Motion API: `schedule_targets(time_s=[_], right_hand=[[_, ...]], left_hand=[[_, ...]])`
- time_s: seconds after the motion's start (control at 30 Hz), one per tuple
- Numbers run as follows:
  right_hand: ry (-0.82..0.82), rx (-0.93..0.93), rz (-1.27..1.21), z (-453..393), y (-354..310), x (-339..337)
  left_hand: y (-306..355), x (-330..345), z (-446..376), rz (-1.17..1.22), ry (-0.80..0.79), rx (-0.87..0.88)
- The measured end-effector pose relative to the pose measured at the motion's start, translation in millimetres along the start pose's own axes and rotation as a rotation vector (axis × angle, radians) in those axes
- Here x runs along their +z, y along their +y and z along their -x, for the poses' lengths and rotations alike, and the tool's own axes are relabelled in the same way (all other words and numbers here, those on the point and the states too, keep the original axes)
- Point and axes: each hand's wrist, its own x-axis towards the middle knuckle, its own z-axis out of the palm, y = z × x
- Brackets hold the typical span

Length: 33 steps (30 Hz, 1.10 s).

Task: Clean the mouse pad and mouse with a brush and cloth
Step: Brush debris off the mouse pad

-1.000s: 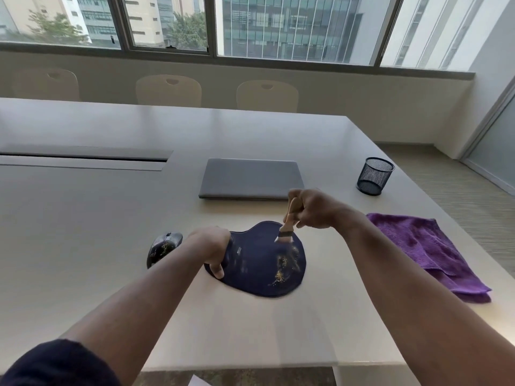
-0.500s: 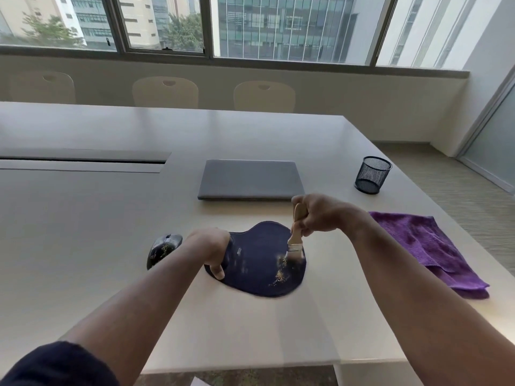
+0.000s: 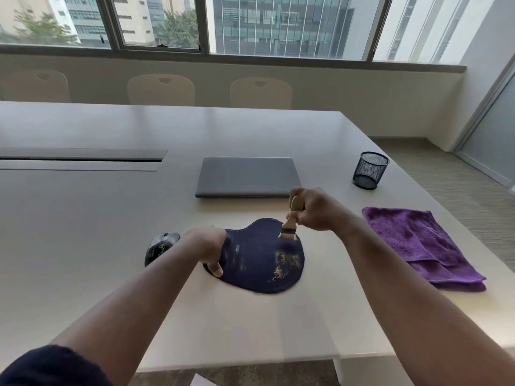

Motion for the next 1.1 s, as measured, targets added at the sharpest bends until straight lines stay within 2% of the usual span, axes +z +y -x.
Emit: schedule_targets(time_s=[0.13,0.27,0.33,0.47,0.63,0.8,0.87,1.0,1.1], right_hand=[[-0.158,0.01,-0.013,0.3,-4.1,6.2],[-0.055,-0.015,-0.023,-3.7,-12.7,4.7],[-0.053,-0.019,-0.013,-1.9,-14.7,9.6],[-0.246,-0.019,-0.054,-0.7,-18.6,9.6],[-0.127,-0.059,-0.037,-4.5,-21.3,8.2],[-0.322,-0.024,-0.134,0.5,-18.2,10.2],[-0.307,-0.038,-0.139,-0.7,-19.0,5.8],[-0.175,-0.096,-0.069,0.5,-22.4,7.7],[-0.287,-0.073,-0.069,2.9,-20.9,11.4]], left_hand=[[-1.2,2.0,0.8,0.002,0.01,0.006],[1.1,0.7,1.2,-0.006,0.009,0.0],[1.1,0.9,1.2,-0.005,0.01,-0.004],[1.4,1.5,1.3,0.007,0.005,-0.006],[4.2,-1.7,2.3,-0.021,-0.004,-0.012],[5.6,-1.9,3.7,-0.033,-0.011,-0.016],[5.8,-2.9,4.3,-0.039,-0.013,-0.019],[7.0,-4.6,6.0,-0.045,-0.024,-0.018],[7.4,-4.9,7.3,-0.048,-0.022,-0.022]])
